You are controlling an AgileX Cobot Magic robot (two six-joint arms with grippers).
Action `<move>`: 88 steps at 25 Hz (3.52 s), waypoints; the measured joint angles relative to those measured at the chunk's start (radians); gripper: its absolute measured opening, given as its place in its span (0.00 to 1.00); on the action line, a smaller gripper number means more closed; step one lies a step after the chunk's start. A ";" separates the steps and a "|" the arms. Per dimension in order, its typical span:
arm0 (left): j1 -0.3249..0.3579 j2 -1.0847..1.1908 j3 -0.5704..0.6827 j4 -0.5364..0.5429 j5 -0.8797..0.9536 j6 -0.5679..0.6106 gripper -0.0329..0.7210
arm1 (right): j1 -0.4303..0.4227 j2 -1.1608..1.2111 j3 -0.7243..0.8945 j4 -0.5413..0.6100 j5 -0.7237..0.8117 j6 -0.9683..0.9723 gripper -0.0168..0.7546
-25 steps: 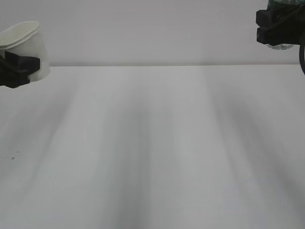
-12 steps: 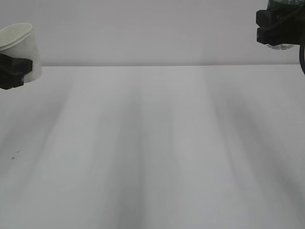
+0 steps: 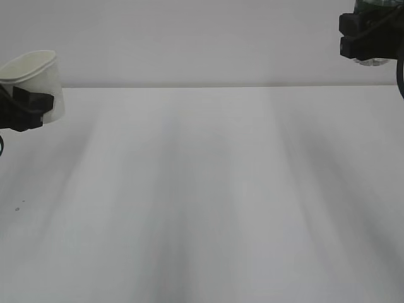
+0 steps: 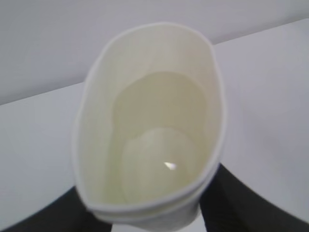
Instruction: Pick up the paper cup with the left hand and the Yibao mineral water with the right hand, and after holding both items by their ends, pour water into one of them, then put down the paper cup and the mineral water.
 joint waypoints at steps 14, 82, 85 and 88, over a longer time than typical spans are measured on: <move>0.024 0.081 0.000 -0.007 -0.091 0.008 0.52 | 0.000 0.000 0.000 0.000 0.002 -0.002 0.61; 0.058 0.479 -0.005 -0.365 -0.537 0.395 0.52 | 0.000 0.000 0.000 0.000 0.025 -0.011 0.61; 0.058 0.497 -0.006 -0.379 -0.555 0.403 0.52 | 0.000 0.000 0.000 0.000 0.027 -0.011 0.61; 0.058 0.517 -0.006 -0.408 -0.575 0.408 0.52 | 0.000 0.000 0.000 0.000 0.029 -0.011 0.61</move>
